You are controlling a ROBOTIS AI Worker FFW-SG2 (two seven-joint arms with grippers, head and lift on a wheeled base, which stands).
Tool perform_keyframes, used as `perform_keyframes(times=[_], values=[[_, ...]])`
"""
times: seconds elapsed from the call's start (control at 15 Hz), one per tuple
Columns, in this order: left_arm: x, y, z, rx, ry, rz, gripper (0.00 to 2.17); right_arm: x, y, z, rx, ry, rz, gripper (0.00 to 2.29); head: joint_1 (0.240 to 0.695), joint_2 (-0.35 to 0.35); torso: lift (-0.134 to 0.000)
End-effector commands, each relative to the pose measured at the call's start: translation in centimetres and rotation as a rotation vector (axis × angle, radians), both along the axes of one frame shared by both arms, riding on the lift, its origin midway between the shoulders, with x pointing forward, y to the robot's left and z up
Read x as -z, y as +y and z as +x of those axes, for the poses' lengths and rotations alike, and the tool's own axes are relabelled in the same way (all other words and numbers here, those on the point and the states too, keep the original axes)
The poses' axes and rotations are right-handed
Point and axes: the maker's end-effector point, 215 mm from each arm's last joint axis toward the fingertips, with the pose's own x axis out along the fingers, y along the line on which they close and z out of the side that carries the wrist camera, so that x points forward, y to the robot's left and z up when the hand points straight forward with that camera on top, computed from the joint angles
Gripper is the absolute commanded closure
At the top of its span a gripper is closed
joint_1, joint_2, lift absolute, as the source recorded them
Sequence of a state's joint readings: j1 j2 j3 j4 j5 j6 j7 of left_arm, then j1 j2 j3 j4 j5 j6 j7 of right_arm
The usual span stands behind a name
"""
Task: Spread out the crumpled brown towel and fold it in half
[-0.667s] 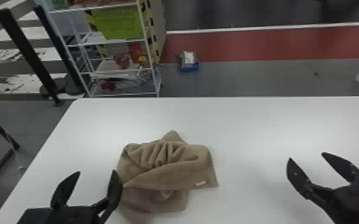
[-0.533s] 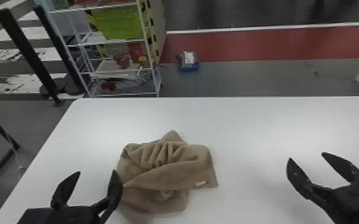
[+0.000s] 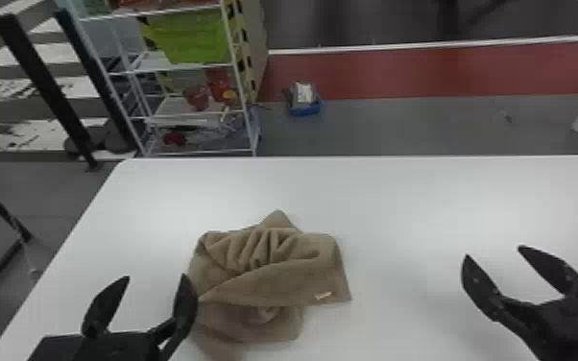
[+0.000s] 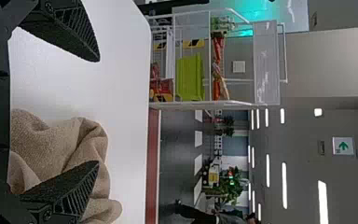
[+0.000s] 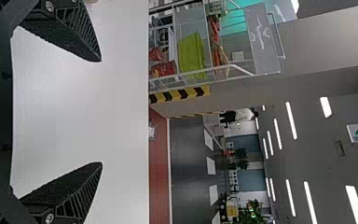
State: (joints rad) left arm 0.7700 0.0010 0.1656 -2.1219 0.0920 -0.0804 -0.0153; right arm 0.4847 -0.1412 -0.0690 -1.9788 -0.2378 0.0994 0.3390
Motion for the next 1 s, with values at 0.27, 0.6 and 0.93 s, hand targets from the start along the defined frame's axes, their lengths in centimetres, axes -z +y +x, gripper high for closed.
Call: perform_keyframes(times=[0.27,0.6,0.93], values=[[0.0,0.0,0.0,-0.002,-0.001,-0.002,0.11,-0.2,0.4,-0.1,-0.020,-0.011,-0.010,0.08,0.695,0.149,-0.124],[-0.3,0.0,0.1,-0.002,-0.006,-0.002,0.11,-1.6,4.1,-0.3,-0.141,-0.056,-0.106,0.09,0.695,0.170,-0.124],[-0.4,-0.1,0.1,-0.001,-0.006,-0.002,0.11,-1.6,9.3,-1.5,-0.338,-0.049,-0.198,0.09,0.695,0.237,-0.124]])
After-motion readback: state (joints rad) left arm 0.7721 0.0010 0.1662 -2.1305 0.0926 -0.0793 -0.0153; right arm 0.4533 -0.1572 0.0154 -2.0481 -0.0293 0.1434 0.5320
